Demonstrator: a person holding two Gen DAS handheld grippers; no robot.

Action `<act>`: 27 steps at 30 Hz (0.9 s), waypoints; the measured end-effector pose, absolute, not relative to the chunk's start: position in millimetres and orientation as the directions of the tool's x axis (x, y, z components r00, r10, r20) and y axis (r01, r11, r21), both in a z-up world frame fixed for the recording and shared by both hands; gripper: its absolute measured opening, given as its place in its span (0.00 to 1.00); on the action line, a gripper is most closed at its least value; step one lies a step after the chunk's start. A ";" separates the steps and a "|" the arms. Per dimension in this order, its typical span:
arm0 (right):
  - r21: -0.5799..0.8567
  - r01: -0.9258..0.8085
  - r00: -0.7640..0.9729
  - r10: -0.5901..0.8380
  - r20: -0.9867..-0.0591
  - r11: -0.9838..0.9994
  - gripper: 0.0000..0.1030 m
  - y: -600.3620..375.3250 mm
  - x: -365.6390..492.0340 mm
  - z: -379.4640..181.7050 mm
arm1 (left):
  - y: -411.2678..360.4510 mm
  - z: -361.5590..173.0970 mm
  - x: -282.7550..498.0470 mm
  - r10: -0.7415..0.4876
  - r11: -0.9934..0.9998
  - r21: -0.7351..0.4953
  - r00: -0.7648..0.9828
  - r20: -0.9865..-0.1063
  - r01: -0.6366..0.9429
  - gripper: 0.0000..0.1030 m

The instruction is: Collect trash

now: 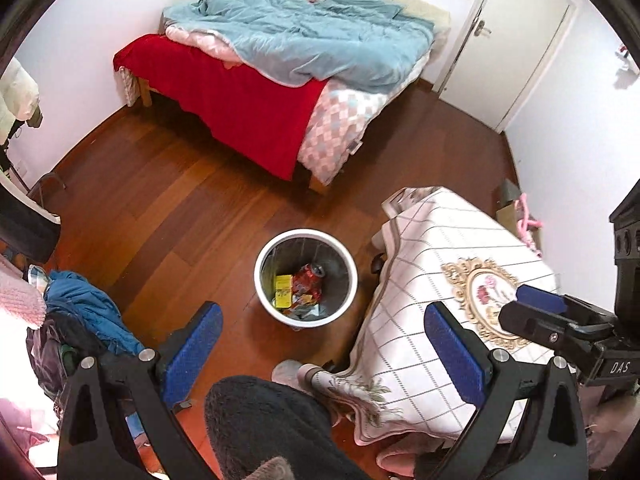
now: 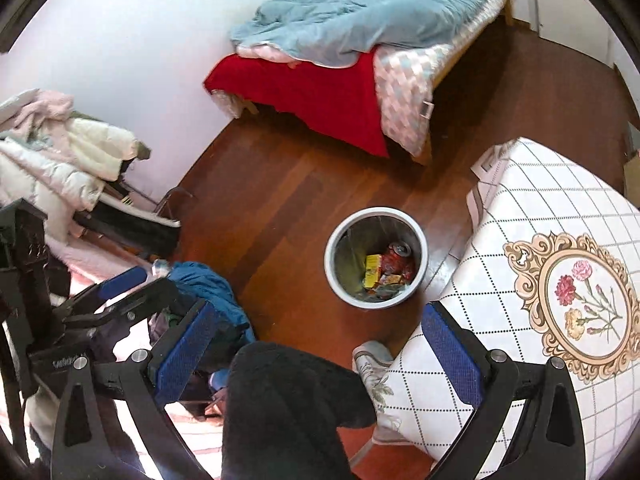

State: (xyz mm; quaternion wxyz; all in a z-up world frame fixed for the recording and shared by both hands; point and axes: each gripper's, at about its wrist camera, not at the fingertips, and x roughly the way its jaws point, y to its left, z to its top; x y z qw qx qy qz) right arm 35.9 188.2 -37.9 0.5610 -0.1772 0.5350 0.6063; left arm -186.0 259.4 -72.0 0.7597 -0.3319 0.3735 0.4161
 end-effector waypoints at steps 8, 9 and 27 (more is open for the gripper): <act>0.480 -0.864 -0.359 0.480 -0.801 0.155 1.00 177.2 31.9 -16.6 | 245.3 -51.9 -196.8 0.386 0.429 -0.229 0.407 -0.828 -0.874 1.00; 0.484 -0.862 -0.364 0.478 -0.800 0.154 1.00 176.8 32.2 -15.2 | 244.1 -49.3 -198.1 0.383 0.430 -0.236 0.413 -0.826 -0.871 1.00; 0.481 -0.868 -0.380 0.459 -0.803 0.122 1.00 178.7 24.5 -10.3 | 231.5 -43.5 -205.4 0.396 0.426 -0.231 0.410 -0.822 -0.875 1.00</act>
